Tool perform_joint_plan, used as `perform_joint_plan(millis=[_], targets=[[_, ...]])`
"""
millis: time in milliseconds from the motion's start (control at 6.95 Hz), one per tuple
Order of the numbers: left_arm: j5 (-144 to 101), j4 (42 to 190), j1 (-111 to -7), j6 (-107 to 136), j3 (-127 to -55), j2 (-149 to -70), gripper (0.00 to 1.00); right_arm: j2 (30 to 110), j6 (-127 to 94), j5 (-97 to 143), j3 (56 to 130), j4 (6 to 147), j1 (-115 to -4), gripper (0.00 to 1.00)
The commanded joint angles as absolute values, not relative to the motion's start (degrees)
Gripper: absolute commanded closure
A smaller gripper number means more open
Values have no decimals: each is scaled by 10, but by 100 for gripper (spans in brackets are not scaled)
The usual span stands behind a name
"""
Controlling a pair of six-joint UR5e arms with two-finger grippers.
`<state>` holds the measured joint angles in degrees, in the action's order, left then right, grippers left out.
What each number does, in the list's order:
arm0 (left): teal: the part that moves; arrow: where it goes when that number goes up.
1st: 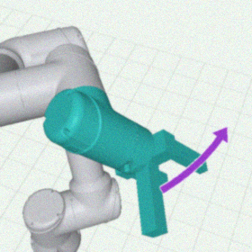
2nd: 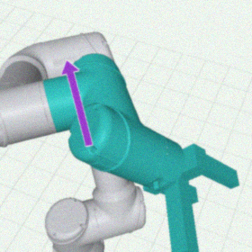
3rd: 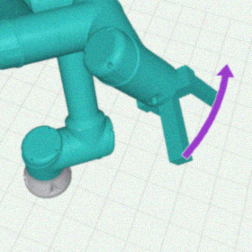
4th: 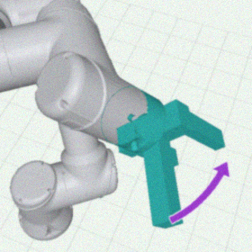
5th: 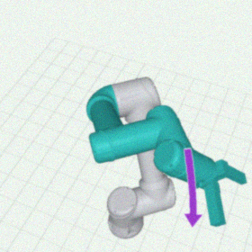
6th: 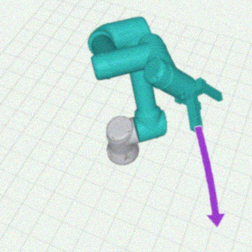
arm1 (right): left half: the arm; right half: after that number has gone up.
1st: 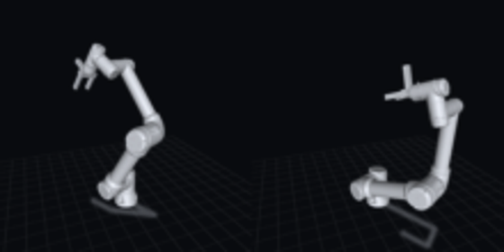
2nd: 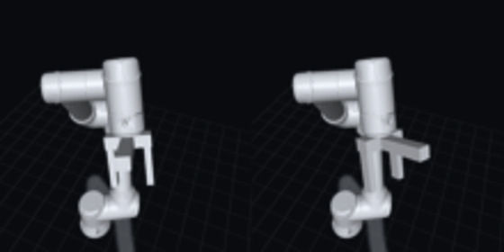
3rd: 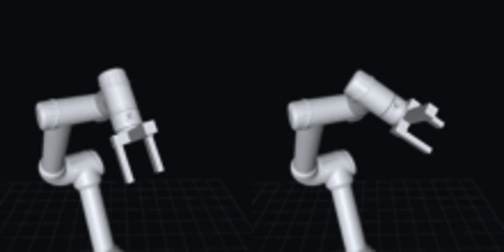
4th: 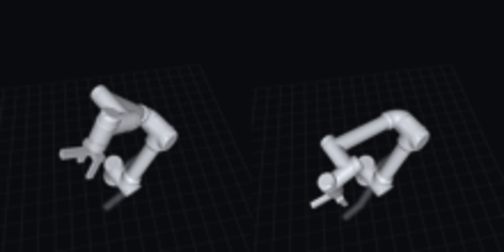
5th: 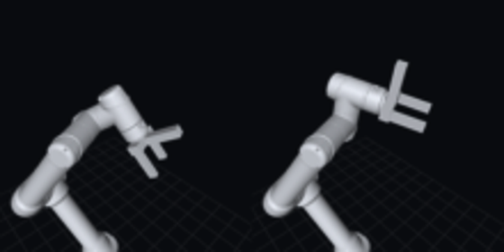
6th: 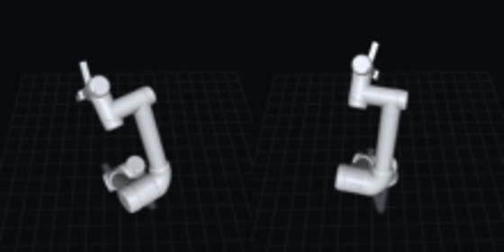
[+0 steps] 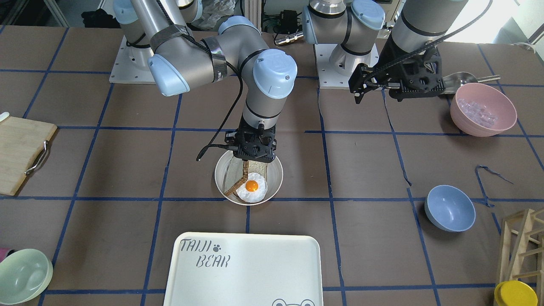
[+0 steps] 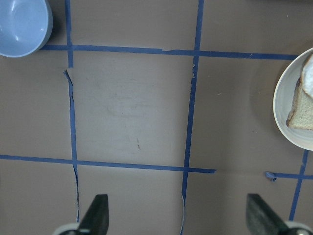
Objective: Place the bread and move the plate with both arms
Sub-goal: 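Carry the bread over the egg toast and lay it on top, then open the right gripper and raise it away from the plate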
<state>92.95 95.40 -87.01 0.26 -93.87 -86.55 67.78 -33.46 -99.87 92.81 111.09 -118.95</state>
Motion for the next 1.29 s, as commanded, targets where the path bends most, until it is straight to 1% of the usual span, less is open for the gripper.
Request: perform_joint_plan(millis=[0,144,288,576,719,863,1151], targets=[[931,953,-871,3,-939,-867,0,676,-335,-969,929,1157,-1192,65],[931,954,-871,3,-939,-866,0,674,-338,-969,930,1203,-1191,20],[930,951,-871,3,-939,-867,0,673,-338,-969,929,1207,-1191,0],[930,955,-871,4,-940,-873,0,678,-301,-973,926,1202,-1180,0],[929,955,-871,4,-950,-870,0,682,-211,-974,925,1201,-1150,0],[928,953,-871,4,-954,-870,0,700,-166,-970,920,1180,-1102,0],[928,950,-869,4,-957,-872,0,748,-44,-955,892,1061,-1002,0]])
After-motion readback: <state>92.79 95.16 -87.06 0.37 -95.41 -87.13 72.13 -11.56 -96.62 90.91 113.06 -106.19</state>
